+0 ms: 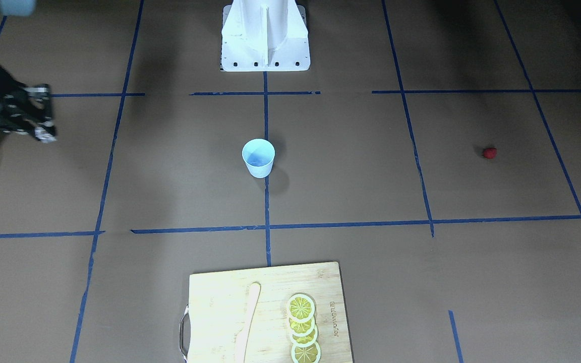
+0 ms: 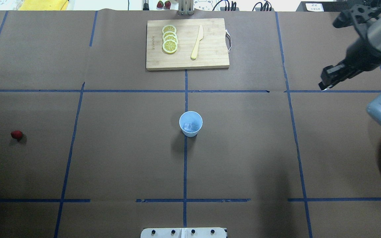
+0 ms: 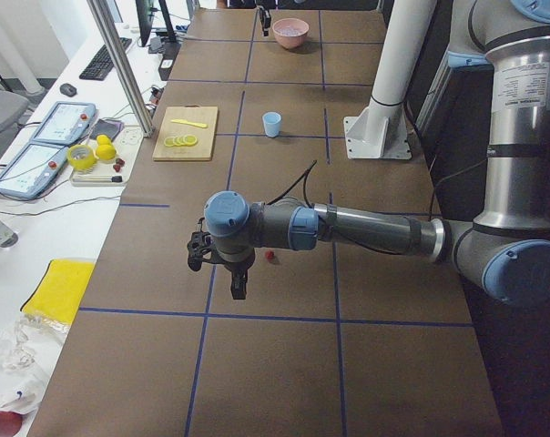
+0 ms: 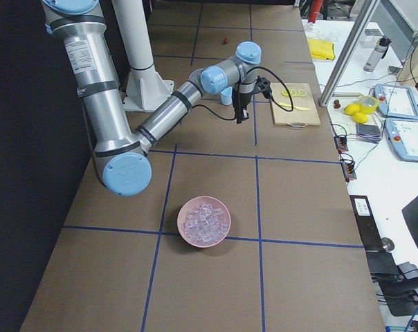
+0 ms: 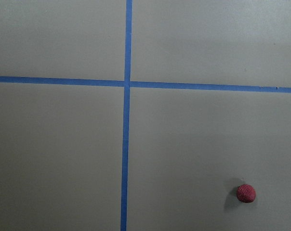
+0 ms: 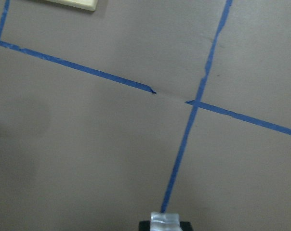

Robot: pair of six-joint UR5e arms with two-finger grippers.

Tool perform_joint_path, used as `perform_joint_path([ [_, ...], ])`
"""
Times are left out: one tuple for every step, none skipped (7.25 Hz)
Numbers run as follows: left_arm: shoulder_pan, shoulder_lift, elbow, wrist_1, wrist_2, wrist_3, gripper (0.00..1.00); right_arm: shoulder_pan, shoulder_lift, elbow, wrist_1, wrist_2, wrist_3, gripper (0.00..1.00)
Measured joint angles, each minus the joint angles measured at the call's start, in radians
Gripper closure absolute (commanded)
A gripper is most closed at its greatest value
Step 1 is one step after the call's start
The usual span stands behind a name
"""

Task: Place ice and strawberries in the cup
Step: 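Carry the ice cube with the right gripper over the blue cup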

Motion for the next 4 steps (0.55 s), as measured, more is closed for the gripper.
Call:
perform_joint_path([
  [0.0,0.0,0.0,0.0,0.0,0.0,0.0,-0.075,0.084,-0.036,-0.001,-0.029,0.143,1.0],
  [0.0,-0.001,0.001,0.0,0.0,0.0,0.0,-0.151,0.157,-0.071,-0.001,-0.077,0.261,1.0],
  [0.0,-0.001,0.002,0.0,0.0,0.0,0.0,-0.224,0.231,-0.118,0.0,-0.13,0.363,1.0],
  [0.0,-0.001,0.003,0.0,0.0,0.0,0.0,-0.29,0.307,-0.178,0.002,-0.187,0.447,1.0],
])
